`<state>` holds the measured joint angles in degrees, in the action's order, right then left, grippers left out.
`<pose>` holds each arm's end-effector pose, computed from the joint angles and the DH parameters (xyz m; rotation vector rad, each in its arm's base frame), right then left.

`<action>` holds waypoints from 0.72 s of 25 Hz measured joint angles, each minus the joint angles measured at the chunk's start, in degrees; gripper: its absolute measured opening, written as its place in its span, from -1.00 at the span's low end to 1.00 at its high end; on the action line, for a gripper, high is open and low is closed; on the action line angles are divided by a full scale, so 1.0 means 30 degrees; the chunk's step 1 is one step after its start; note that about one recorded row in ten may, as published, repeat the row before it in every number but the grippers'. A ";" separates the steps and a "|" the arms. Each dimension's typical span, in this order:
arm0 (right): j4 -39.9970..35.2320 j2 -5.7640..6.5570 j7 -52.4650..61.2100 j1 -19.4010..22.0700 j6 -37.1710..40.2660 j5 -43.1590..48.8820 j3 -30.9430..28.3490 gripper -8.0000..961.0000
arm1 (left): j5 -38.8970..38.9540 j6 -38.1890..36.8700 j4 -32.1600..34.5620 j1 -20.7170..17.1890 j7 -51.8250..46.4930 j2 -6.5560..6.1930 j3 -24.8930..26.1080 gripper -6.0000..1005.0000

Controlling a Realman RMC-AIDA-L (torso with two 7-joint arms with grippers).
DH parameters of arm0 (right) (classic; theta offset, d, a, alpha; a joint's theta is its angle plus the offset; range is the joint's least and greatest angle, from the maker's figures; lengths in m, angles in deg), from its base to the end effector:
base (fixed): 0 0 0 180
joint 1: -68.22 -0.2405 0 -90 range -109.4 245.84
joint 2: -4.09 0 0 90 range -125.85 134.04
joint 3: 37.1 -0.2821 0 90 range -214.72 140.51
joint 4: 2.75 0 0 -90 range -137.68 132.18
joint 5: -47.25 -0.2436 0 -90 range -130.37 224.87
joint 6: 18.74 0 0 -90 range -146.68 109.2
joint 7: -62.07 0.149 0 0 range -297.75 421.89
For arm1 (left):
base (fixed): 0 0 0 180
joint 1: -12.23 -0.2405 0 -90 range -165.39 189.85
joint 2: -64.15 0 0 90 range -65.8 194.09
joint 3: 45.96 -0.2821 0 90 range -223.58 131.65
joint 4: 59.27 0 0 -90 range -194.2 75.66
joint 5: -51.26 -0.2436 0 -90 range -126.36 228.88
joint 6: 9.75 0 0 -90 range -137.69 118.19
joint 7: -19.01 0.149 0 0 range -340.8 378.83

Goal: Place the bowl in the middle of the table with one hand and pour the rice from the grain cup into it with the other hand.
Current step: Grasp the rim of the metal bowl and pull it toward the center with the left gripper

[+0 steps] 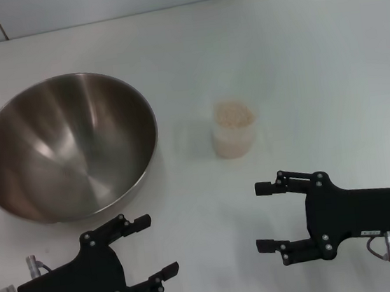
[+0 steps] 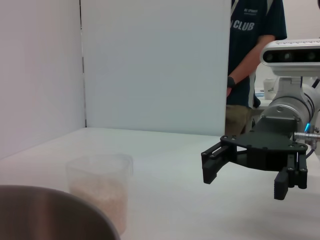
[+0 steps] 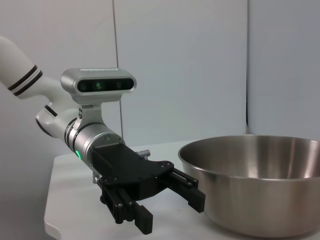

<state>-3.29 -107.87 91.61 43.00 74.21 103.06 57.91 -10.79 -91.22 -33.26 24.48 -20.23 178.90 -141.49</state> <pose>0.3581 0.2513 -0.0736 -2.7471 0.2122 0.8781 -0.3403 0.2429 -0.0982 -2.7466 -0.2049 -0.8265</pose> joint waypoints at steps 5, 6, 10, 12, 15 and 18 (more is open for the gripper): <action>-0.0137 0.0000 -0.0004 0.0020 -0.0001 0.0000 0.0000 0.72 | 0.0006 0.0010 0.0015 0.0022 -0.0107 0.0009 0.0000 0.58; -0.0161 0.0000 -0.0004 0.0028 0.0000 0.0000 0.0000 0.72 | 0.0005 0.0019 0.0023 0.0030 -0.0168 0.0009 0.0000 0.58; -0.0177 -0.0001 -0.0020 0.0038 0.0000 -0.0001 -0.0001 0.72 | 0.0007 -0.0194 0.0129 0.0042 -0.0215 0.0009 -0.0001 0.58; -0.0177 -0.0001 -0.0037 0.0036 -0.0001 -0.0002 -0.0001 0.72 | 0.0043 -0.0867 0.0363 -0.0015 -0.0219 0.0010 0.0094 0.59; -0.0175 -0.0001 -0.0037 0.0032 -0.0001 -0.0003 -0.0001 0.72 | 0.0337 -0.3826 0.0912 -0.0168 -0.0402 0.0400 0.1821 0.59; -0.0172 0.0000 -0.0037 0.0031 -0.0002 -0.0002 -0.0001 0.72 | 0.0554 -0.6180 0.1080 -0.0025 -0.1370 0.0977 0.4822 0.59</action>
<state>-3.81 -107.87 91.50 43.09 74.21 103.05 57.90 -9.12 -109.76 -30.02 24.40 -24.34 181.83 -127.02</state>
